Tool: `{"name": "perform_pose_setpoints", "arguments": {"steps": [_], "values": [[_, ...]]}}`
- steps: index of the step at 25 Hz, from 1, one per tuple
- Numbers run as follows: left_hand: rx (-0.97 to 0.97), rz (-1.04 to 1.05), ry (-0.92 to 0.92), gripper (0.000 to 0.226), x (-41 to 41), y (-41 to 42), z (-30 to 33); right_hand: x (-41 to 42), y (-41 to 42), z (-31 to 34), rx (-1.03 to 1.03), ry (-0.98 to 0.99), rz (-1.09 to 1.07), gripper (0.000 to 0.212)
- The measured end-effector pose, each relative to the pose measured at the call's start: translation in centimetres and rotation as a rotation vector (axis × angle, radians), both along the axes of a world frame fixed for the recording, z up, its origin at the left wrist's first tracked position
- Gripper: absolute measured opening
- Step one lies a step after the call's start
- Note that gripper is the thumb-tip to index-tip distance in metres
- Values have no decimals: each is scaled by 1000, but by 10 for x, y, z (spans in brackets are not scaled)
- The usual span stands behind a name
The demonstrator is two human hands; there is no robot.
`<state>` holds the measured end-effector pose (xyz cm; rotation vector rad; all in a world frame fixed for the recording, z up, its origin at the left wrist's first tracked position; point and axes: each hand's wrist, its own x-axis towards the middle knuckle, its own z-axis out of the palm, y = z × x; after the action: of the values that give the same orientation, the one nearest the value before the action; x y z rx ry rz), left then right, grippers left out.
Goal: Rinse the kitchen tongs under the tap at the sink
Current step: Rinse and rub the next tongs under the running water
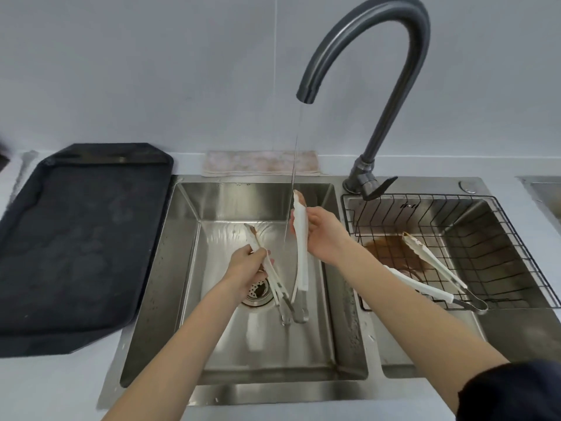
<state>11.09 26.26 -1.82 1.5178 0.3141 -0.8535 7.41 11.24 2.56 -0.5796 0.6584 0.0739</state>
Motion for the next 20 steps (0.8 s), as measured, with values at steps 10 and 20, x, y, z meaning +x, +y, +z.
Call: {"name": "perform_pose_setpoints", "arguments": {"steps": [10, 20], "values": [[-55, 59, 146, 16, 36, -5, -20, 59, -8, -18, 3, 72, -2, 13], [-44, 67, 41, 10, 37, -7, -16, 77, -13, -25, -139, 238, 9, 40]]}}
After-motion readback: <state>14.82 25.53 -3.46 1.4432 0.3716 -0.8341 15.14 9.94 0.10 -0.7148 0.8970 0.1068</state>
